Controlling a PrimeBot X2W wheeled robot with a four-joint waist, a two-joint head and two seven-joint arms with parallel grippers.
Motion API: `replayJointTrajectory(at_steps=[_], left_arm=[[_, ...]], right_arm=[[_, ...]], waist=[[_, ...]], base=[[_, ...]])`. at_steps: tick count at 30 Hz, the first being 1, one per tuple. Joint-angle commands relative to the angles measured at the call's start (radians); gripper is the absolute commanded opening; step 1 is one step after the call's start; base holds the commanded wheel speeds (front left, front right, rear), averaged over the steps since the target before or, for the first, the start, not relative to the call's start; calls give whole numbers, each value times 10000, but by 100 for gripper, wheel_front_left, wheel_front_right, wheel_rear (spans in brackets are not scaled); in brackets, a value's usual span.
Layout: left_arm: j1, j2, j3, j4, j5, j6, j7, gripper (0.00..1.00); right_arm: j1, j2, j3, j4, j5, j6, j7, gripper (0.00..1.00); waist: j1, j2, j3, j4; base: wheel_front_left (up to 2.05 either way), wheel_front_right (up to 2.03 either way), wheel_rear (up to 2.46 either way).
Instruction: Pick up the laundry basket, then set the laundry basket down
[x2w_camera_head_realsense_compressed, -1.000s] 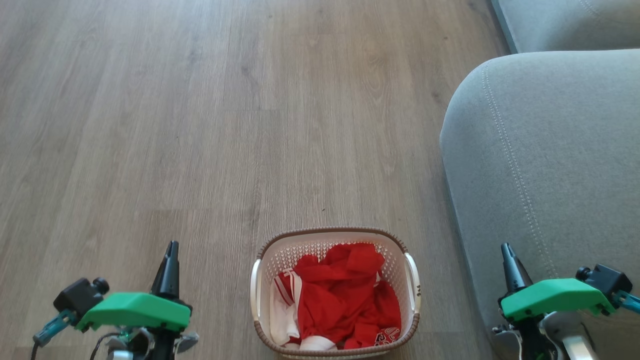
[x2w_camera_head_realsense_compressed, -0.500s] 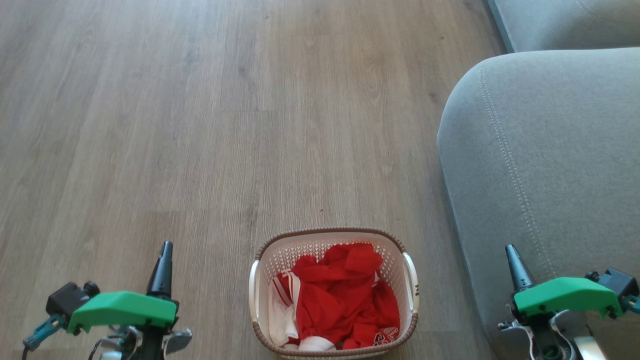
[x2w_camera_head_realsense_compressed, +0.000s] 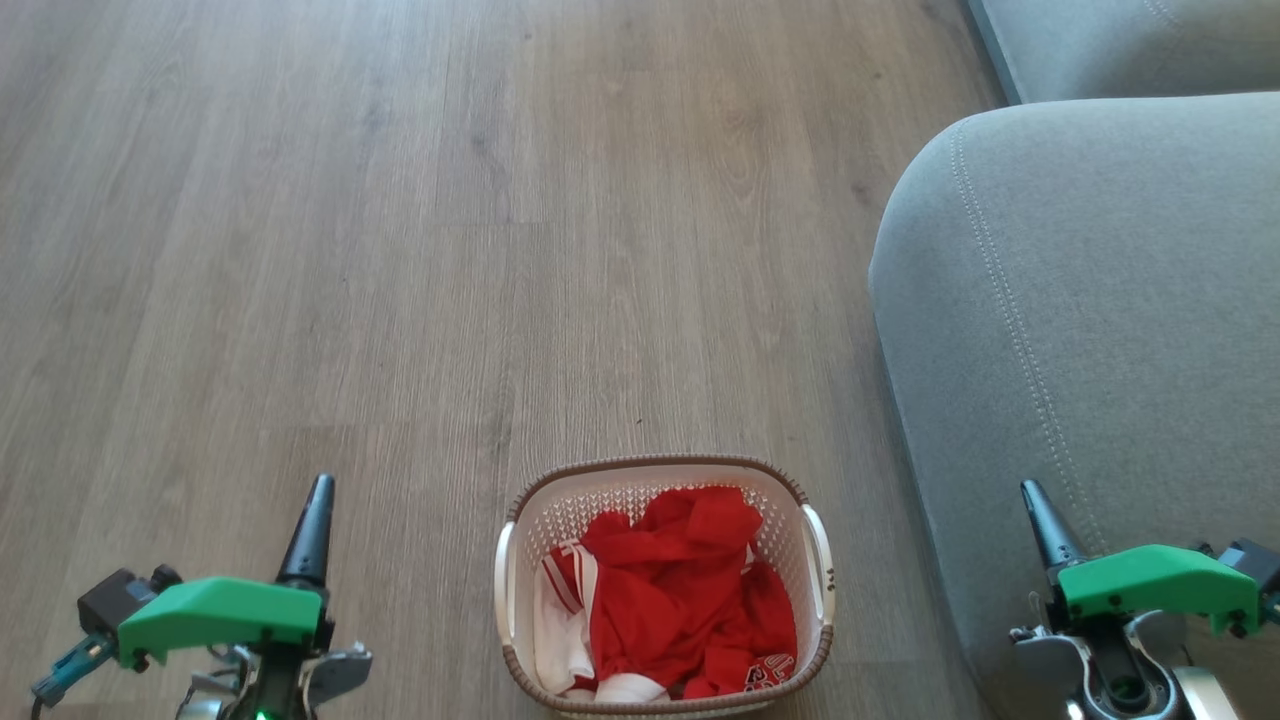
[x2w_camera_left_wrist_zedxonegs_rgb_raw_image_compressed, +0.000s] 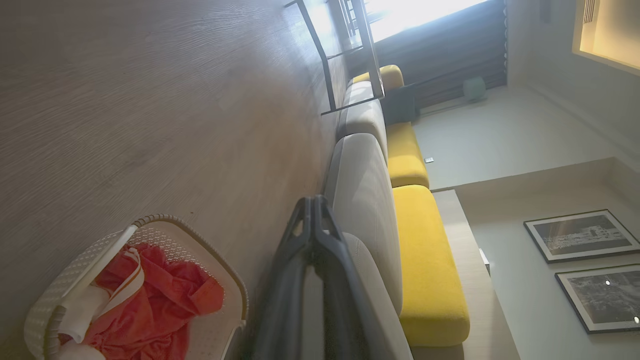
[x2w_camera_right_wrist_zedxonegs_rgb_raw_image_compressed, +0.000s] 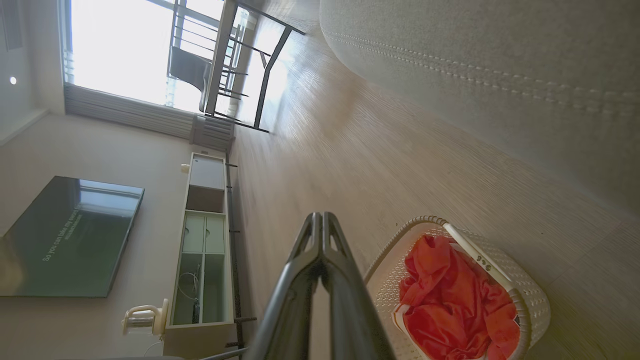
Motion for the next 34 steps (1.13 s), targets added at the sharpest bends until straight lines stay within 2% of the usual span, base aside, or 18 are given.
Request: replayJointTrajectory(at_steps=[1, 31, 34], left_arm=[[-648, 155, 317, -243, -202, -74, 59, 0], [-998, 131, 1081, -23, -3293, -255, 968, 0], [-1002, 126, 1095, -21, -3316, -257, 982, 0]], right_arm=[[-514, -147, 66, -299, 219, 44, 86, 0], [-680, -111, -627, -234, 3273, 58, 972, 0], [-682, -106, -641, -233, 3296, 58, 985, 0]], waist=[[0, 0, 0, -3], [0, 0, -25, -163], [0, 0, -25, -165]], base=[[0, 0, 0], [0, 0, 0], [0, 0, 0]])
